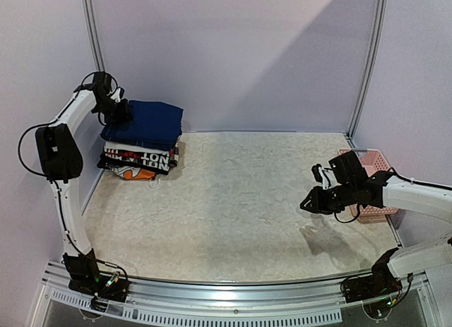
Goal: Fold and stack the mixed laundry pile
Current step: Adjust the square-folded T-shirt at the corner of the board.
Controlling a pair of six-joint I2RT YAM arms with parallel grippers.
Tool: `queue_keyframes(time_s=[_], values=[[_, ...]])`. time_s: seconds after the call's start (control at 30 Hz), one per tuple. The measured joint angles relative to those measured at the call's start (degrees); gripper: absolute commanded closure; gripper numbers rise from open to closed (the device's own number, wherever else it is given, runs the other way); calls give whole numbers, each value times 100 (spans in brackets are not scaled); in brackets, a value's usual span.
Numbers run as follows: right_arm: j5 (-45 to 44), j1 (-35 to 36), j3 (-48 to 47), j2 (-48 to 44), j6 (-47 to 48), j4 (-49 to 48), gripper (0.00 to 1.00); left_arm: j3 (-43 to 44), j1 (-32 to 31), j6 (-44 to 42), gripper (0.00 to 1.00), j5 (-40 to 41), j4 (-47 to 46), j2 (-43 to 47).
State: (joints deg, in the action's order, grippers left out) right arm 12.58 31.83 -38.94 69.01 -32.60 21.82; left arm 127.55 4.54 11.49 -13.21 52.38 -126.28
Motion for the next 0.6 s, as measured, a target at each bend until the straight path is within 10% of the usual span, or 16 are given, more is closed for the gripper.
queue_keyframes(time_s=[0.6], values=[[-4,0,0,33,-17,0,76,275,306,76,100,-118,24,-72]])
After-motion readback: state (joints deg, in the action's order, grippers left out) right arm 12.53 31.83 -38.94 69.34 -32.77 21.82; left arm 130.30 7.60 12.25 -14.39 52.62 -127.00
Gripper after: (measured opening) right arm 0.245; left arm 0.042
